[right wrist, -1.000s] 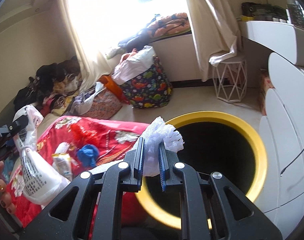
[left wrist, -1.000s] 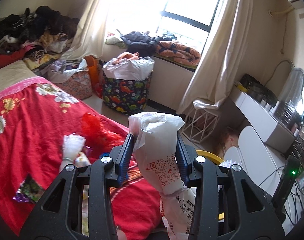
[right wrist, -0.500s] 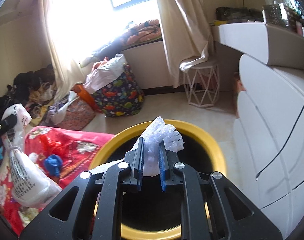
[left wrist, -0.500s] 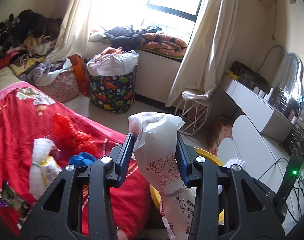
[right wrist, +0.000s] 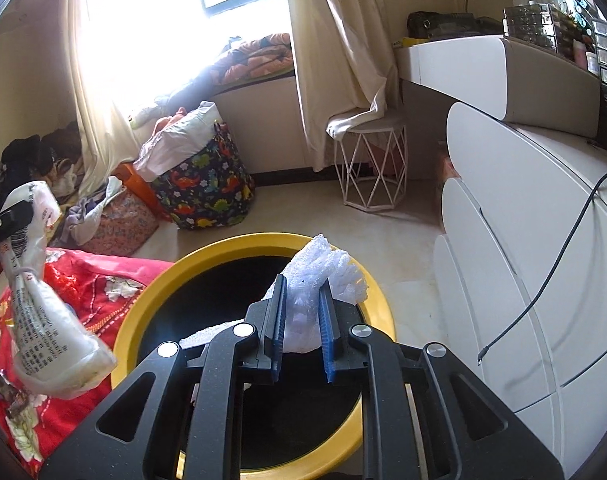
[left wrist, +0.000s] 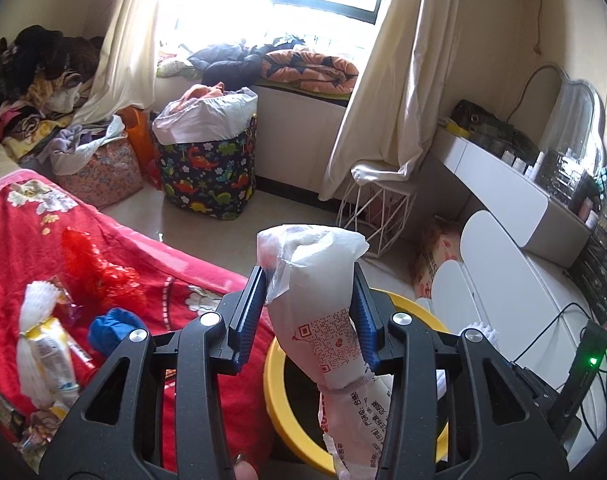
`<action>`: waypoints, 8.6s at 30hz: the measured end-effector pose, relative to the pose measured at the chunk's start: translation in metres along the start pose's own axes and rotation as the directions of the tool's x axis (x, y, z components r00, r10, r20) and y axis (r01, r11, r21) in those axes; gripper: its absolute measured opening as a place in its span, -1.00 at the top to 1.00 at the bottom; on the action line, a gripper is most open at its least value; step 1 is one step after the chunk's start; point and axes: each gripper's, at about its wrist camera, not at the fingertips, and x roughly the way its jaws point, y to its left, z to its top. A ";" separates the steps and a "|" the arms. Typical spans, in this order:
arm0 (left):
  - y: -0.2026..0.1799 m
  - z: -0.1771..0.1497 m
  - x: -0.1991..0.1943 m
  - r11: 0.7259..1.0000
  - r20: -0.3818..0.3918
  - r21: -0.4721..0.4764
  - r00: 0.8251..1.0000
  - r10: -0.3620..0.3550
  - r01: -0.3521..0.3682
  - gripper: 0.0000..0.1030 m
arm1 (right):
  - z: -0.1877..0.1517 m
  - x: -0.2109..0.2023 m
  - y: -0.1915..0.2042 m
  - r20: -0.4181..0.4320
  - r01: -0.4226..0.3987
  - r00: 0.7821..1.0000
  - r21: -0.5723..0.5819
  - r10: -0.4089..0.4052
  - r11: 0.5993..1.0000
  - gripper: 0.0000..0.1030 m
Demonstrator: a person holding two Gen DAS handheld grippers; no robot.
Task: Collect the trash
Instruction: 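Carry the white foam net over the yellow bin with the right gripper and release it, then drop the white plastic bag into the yellow bin with the left gripper, then grasp the bundled white foam nets with the left gripper while the right gripper approaches the snack wrapper, then grasp the yellow-white snack wrapper with the right gripper and lift it, then carry the snack wrapper and foam nets over the yellow bin with both grippers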
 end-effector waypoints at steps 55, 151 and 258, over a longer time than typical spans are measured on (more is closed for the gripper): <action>0.042 -0.028 -0.053 0.997 0.051 0.003 0.996 0.076 -0.076 -0.79 | 0.006 -0.036 0.041 0.102 -0.157 0.982 -0.050 0.161 0.986 -0.41; 0.276 -0.071 -0.075 0.920 -0.140 -0.372 0.987 0.080 -0.127 0.85 | -0.106 0.043 0.314 -0.496 -0.686 0.670 -0.129 0.552 0.716 -0.10; 0.105 -0.044 -0.081 0.998 -0.083 -0.042 0.995 -0.060 0.057 0.84 | -0.013 -0.023 0.117 -0.166 -0.421 0.897 -0.040 0.410 0.906 0.57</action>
